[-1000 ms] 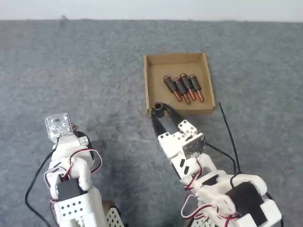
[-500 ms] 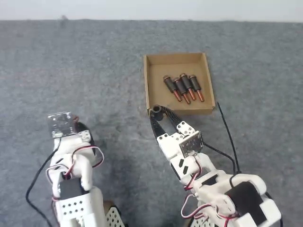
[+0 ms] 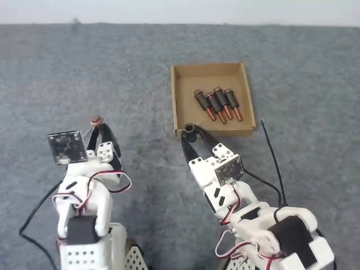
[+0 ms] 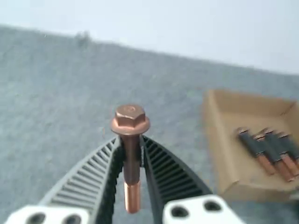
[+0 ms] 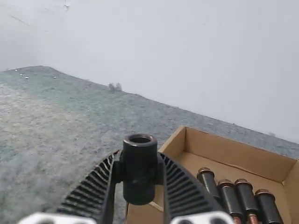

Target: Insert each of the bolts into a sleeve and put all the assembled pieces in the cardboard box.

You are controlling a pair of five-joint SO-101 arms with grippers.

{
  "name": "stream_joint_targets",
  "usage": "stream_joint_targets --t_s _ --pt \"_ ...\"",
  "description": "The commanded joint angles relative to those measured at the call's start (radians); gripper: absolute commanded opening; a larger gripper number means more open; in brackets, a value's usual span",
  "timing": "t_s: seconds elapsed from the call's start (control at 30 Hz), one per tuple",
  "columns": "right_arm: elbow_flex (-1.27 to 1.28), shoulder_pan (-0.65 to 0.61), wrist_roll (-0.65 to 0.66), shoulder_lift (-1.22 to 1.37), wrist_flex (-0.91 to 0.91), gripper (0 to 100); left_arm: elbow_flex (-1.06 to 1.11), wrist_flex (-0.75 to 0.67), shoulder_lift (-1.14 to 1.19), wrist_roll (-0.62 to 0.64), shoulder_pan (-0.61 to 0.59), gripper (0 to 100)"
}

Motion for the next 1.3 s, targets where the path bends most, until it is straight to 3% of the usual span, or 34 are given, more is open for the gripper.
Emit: stream_joint_targets --t_s 0.0,0.13,0.3,0.47,0.63,0.9,1.0,1.17,1.27 --pt "0.020 0.038 -0.008 -0.004 0.002 0.6 -0.151 0.008 -0.021 0.057 0.054 1" --pt "0.020 0.038 -0.008 -0.004 0.004 0.6 -0.194 0.002 -0.020 0.077 0.117 1" --pt "0.020 0.036 -0.008 -0.004 0.025 0.6 -0.194 -0.109 0.006 0.126 0.160 1" --pt "0.020 0.033 -0.008 -0.004 0.039 0.6 -0.199 -0.275 0.173 0.206 0.163 1" --pt "0.020 0.033 -0.008 -0.004 0.044 0.6 -0.211 -0.388 0.331 0.212 0.255 1" --pt "0.020 0.030 -0.009 -0.004 0.045 0.6 -0.371 -0.393 0.448 0.212 0.373 1" --pt "0.020 0.015 -0.009 -0.004 0.047 0.6 -0.412 -0.393 0.489 0.204 0.404 1" --pt "0.020 -0.007 -0.005 -0.005 0.101 0.6 -0.438 -0.393 0.548 0.026 0.466 1" --pt "0.020 -0.013 -0.003 -0.005 0.101 0.6 -0.427 -0.391 0.566 0.000 0.499 1"
